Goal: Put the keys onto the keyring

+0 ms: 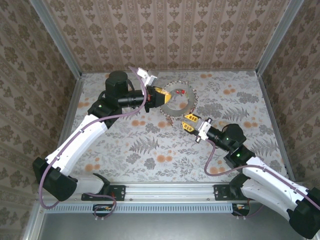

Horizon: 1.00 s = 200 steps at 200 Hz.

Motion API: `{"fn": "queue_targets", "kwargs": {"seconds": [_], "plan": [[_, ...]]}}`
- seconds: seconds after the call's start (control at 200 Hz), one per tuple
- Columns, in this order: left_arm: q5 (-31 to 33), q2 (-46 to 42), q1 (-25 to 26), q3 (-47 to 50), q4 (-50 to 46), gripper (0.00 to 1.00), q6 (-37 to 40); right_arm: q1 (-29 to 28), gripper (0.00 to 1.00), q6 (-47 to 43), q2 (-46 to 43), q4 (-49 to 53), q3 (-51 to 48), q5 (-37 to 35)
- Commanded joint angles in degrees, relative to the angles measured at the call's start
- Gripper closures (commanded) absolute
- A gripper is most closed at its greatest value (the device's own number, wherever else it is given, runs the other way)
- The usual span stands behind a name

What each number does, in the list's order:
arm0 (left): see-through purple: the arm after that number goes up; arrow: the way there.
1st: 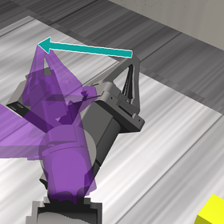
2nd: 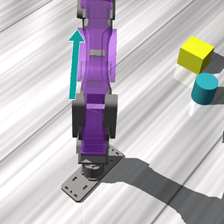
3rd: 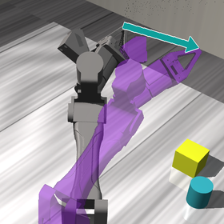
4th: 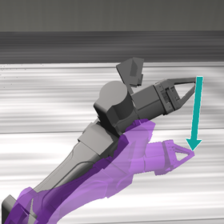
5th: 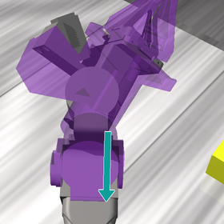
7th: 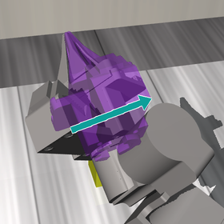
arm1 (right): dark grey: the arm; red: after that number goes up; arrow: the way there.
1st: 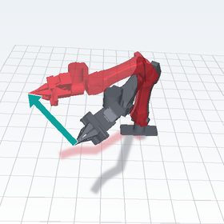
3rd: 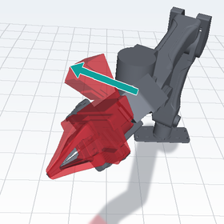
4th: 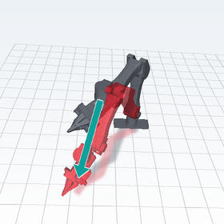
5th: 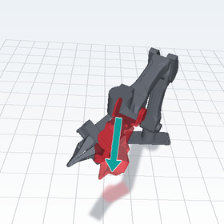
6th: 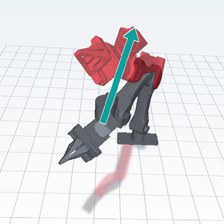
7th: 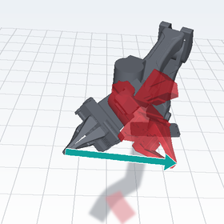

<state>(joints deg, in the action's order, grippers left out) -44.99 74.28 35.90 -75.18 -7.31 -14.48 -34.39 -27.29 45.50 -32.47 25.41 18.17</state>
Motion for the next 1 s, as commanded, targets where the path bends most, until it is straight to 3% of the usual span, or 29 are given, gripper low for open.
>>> {"fn": "queue_targets", "kwargs": {"seconds": [0.0, 0.42, 0.75, 0.995], "plan": [[-1.09, -0.28, -0.39, -2.51, 2.49, 1.0, 0.01, -0.24, 0.73, -0.23, 0.14, -2.37, -0.71, -1.39], [-0.01, 0.25, 0.04, -2.62, 3.77, 1.0, -1.32, -0.32, 0.76, 1.68, 2.68, -5.88, -0.18, -2.87], [6.18, -0.36, 1.53, 1.2, 11.44, 1.0, -5.25, -2.32, 0.78, 2.79, 5.25, -11.44, -1.59, -11.9], [9.38, -0.45, 2.51, 1.7, 11.89, 1.0, -4.94, -2.8, 0.77, 4.84, 6.74, -16.32, -3.15, -16.96]]}}
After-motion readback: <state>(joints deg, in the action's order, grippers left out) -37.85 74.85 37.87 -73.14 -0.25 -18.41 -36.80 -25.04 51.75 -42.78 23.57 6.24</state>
